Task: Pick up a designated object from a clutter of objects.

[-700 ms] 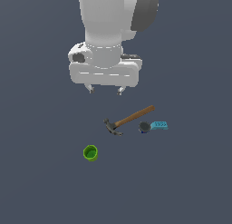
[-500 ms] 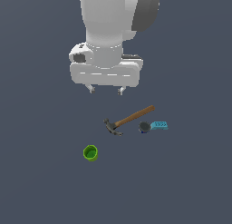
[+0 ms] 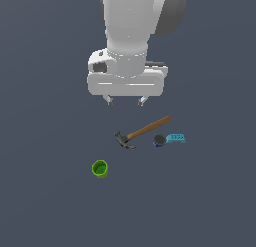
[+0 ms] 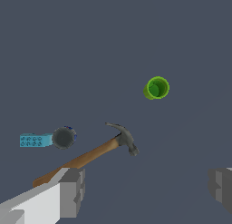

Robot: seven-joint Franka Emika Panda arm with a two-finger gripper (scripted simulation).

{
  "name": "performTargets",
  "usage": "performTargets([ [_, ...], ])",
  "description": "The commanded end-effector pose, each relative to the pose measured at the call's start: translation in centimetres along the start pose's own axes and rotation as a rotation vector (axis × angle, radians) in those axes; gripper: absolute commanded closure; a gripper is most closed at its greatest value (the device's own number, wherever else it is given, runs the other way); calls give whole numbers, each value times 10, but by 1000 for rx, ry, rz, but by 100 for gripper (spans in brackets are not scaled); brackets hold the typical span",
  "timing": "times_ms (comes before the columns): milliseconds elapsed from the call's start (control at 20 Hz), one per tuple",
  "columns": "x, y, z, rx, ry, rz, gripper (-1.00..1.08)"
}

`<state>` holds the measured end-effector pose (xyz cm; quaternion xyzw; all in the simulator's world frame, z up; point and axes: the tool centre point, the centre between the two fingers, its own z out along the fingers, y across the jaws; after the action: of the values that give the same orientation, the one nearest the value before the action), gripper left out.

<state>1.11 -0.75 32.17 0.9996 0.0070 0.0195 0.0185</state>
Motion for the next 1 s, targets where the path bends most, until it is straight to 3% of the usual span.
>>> performTargets([
  [0,0,1,0,0,0,4,-92],
  [500,14,7,16,12,-6,115,-92],
  [950,40,22,52,30,-19,346,-92],
])
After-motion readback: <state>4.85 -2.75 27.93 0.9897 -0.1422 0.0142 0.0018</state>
